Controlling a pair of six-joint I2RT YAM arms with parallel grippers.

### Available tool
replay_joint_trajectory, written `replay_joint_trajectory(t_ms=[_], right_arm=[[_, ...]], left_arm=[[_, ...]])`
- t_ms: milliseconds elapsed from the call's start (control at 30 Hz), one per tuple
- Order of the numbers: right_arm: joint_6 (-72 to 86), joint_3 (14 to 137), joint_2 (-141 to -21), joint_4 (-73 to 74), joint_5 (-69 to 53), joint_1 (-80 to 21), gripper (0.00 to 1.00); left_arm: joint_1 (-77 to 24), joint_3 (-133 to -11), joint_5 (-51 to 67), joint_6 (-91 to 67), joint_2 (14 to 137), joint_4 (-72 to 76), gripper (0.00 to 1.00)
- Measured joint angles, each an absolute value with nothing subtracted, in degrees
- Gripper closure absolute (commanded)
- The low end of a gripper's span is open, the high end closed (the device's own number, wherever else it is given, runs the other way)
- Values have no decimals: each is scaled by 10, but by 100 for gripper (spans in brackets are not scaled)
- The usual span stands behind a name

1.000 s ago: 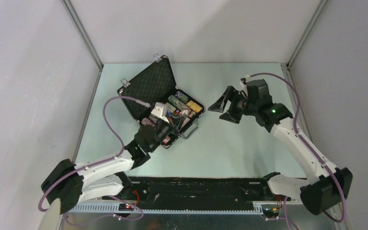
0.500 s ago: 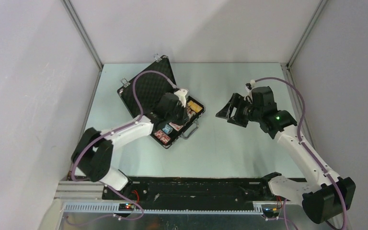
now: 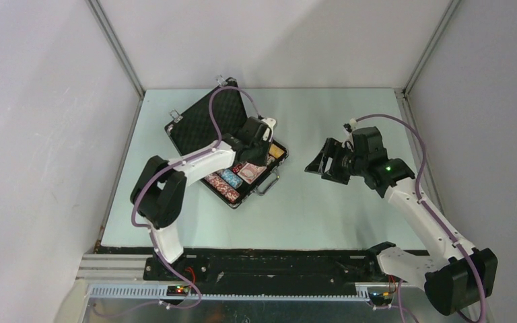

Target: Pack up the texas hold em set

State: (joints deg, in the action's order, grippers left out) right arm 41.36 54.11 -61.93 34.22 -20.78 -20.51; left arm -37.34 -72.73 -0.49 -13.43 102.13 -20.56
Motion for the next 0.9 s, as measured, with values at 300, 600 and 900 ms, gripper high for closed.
replay_joint_trajectory(t_ms=[300, 600, 900], right_arm=[[413, 532, -619, 342, -208, -202, 29], [413, 530, -618, 342, -209, -202, 30], [413, 525, -618, 341, -212, -202, 30]], left_arm=[[-373, -753, 24, -109, 1054, -225, 100], [-373, -791, 32, -89, 1093, -233, 100], [-374, -834, 36, -79, 1129, -255, 99]])
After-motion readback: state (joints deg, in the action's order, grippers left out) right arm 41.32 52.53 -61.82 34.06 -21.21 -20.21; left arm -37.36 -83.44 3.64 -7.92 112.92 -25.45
